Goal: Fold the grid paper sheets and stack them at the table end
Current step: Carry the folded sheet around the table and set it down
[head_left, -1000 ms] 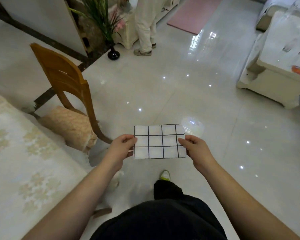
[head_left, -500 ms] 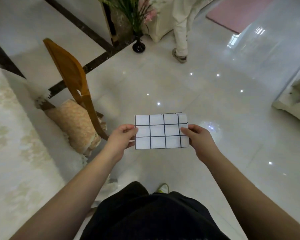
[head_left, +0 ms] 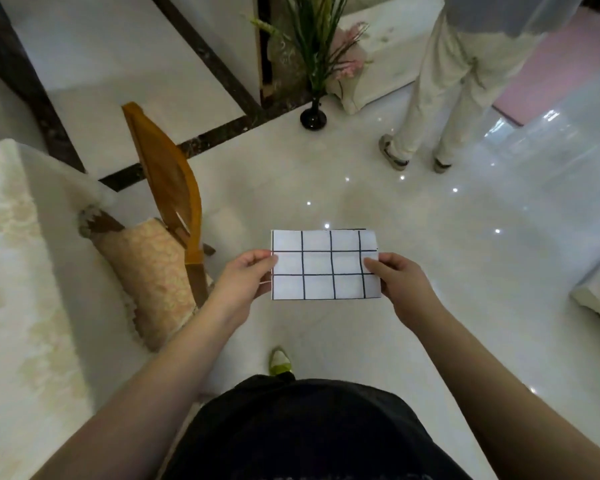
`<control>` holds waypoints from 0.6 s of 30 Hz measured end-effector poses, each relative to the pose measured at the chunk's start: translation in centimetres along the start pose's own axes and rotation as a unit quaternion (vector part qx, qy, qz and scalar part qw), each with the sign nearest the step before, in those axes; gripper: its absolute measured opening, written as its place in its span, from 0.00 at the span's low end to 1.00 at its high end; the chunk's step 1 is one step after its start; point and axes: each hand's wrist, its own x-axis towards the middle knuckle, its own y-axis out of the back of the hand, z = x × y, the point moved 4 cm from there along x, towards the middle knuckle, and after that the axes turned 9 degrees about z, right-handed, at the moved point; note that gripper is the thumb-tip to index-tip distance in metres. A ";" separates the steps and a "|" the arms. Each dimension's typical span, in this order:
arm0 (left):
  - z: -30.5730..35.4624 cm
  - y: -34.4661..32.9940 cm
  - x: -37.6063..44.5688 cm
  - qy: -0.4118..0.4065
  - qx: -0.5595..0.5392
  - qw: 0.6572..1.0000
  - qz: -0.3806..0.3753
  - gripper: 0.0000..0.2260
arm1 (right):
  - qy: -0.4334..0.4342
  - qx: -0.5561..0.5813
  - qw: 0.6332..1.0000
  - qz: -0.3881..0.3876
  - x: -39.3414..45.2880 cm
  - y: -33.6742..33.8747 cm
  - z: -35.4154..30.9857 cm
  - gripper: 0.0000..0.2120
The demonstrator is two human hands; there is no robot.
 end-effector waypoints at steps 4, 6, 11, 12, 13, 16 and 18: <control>4.4 -0.2 3.7 -0.018 -0.020 1.000 0.012 0.03 | 0.013 -0.001 1.000 -0.012 3.9 -3.1 -3.6 0.03; 6.3 -0.4 5.2 -0.029 -0.030 0.999 0.019 0.02 | 0.015 0.001 1.000 -0.028 5.7 -4.6 -5.3 0.04; 9.7 -1.1 10.0 -0.022 -0.042 0.997 0.057 0.05 | 0.023 -0.005 0.998 -0.059 11.1 -8.1 -9.9 0.04; 10.3 -1.4 11.1 -0.018 -0.041 0.997 0.067 0.05 | 0.024 -0.011 0.998 -0.063 12.6 -8.8 -10.7 0.04; 11.0 -1.7 12.4 -0.014 -0.040 0.996 0.078 0.04 | 0.026 -0.019 0.997 -0.070 14.2 -9.6 -11.5 0.04; 13.7 -3.0 16.0 -0.006 -0.053 0.993 0.107 0.03 | 0.032 -0.036 0.994 -0.099 19.3 -12.3 -14.0 0.05; 15.9 -4.0 18.0 -0.002 -0.059 0.990 0.131 0.04 | 0.037 -0.049 0.991 -0.116 22.5 -14.0 -16.1 0.05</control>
